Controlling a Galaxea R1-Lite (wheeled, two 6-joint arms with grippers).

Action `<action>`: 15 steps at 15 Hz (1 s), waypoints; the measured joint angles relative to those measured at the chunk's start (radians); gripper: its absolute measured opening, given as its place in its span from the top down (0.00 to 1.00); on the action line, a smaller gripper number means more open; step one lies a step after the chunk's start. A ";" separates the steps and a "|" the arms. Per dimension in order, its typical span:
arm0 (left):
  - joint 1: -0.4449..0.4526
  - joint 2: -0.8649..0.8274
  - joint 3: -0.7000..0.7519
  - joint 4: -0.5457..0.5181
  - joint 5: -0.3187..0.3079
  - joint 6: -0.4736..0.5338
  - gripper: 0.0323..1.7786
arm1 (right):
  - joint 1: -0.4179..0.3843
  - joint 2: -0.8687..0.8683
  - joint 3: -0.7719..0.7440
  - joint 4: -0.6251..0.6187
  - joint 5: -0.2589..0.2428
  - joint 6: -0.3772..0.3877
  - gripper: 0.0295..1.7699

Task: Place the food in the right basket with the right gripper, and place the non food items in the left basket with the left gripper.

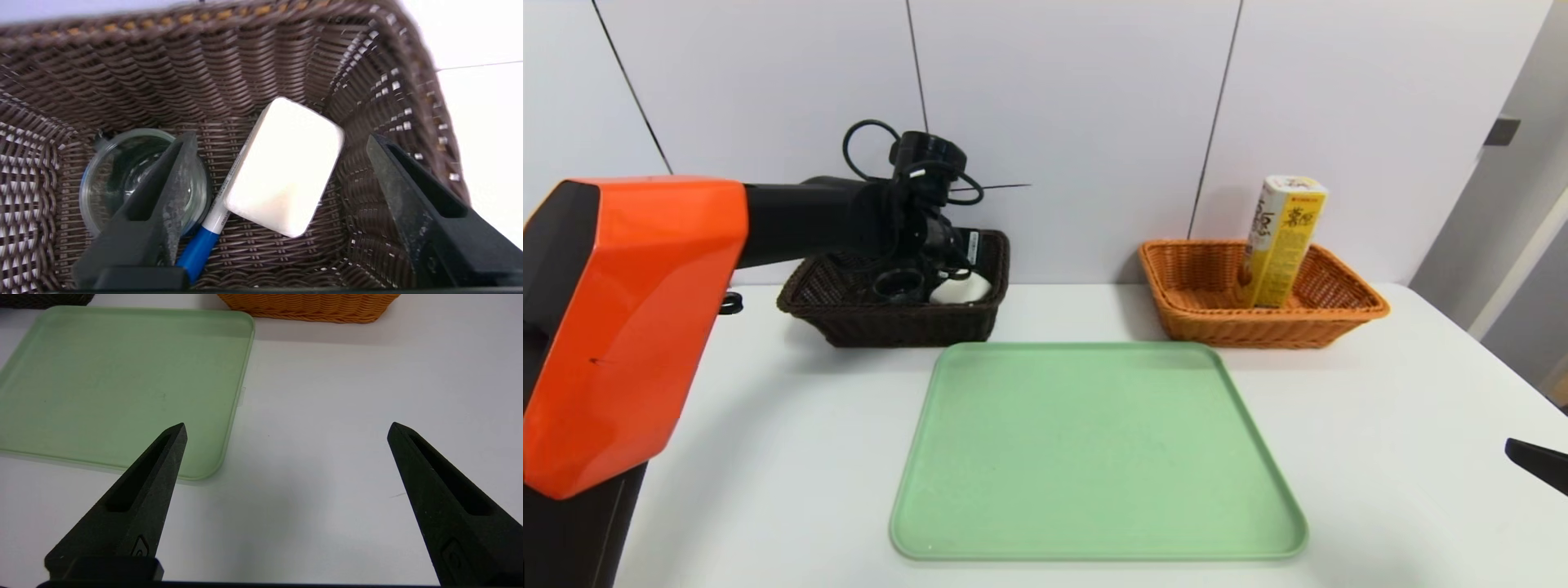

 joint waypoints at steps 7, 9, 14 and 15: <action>0.011 -0.161 0.016 0.196 0.010 -0.105 0.09 | 0.000 0.001 -0.005 -0.003 0.004 -0.001 0.04; 0.010 -0.230 0.039 0.262 0.010 -0.128 0.08 | 0.000 0.001 -0.016 -0.001 0.006 -0.001 0.04; 0.009 -0.464 0.181 0.370 0.012 -0.154 0.06 | 0.000 -0.007 -0.049 0.006 0.002 -0.003 0.04; 0.009 -0.520 0.235 0.375 0.011 -0.151 0.06 | 0.001 -0.012 -0.055 0.007 0.001 -0.006 0.04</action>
